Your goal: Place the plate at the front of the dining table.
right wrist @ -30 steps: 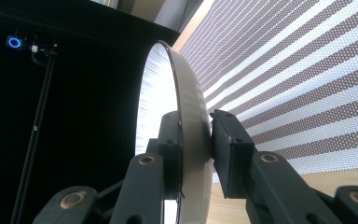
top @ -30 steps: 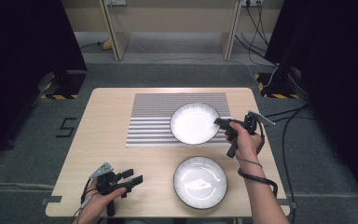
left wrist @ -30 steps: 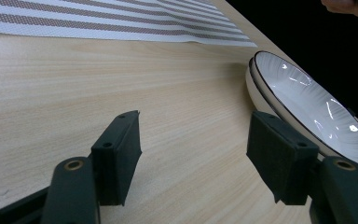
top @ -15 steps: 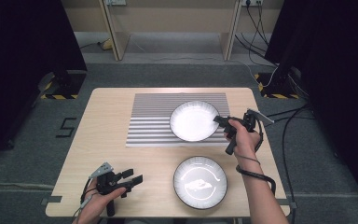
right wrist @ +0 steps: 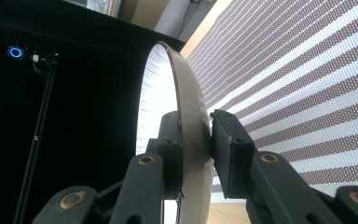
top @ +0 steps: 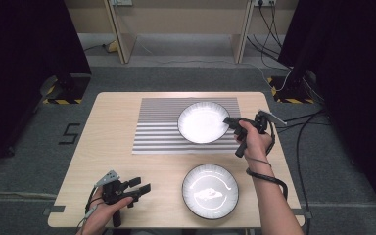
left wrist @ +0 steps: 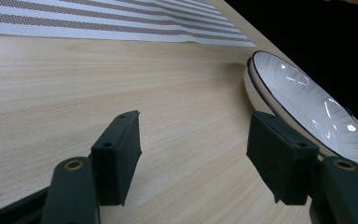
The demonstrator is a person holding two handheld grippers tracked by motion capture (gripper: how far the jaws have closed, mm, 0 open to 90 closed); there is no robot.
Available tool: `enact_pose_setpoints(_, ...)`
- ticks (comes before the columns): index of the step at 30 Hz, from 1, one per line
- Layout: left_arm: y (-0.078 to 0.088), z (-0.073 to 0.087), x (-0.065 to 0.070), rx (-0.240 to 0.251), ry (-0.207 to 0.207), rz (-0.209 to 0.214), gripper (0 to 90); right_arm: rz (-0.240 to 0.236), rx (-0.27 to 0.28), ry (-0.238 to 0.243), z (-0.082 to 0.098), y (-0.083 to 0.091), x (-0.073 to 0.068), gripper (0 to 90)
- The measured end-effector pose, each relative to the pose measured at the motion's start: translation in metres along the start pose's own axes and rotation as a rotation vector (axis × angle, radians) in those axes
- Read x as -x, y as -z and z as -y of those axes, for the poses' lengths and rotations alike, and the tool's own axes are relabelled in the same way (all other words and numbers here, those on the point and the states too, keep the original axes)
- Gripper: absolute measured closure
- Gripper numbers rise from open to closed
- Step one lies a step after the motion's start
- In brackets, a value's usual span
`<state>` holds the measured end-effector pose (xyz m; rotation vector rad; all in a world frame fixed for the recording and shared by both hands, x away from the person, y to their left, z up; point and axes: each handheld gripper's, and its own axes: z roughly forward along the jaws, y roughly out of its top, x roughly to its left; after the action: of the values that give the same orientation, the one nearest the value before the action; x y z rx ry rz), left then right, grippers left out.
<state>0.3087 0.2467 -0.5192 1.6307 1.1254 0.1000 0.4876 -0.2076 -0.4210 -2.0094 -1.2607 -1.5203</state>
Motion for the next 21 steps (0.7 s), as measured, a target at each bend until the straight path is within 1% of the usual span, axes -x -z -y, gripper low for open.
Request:
enact_pose_setpoints(12,0.000,-0.001,0.000,0.000,-0.001,0.001,34.3,0.004,0.006,-0.016,-0.004,-0.006,0.002,73.4)
enact_pose_setpoints(21,0.000,-0.001,-0.001,0.003,0.000,-0.002,34.2,0.001,0.005,-0.022,-0.008,-0.011,0.000,73.3)
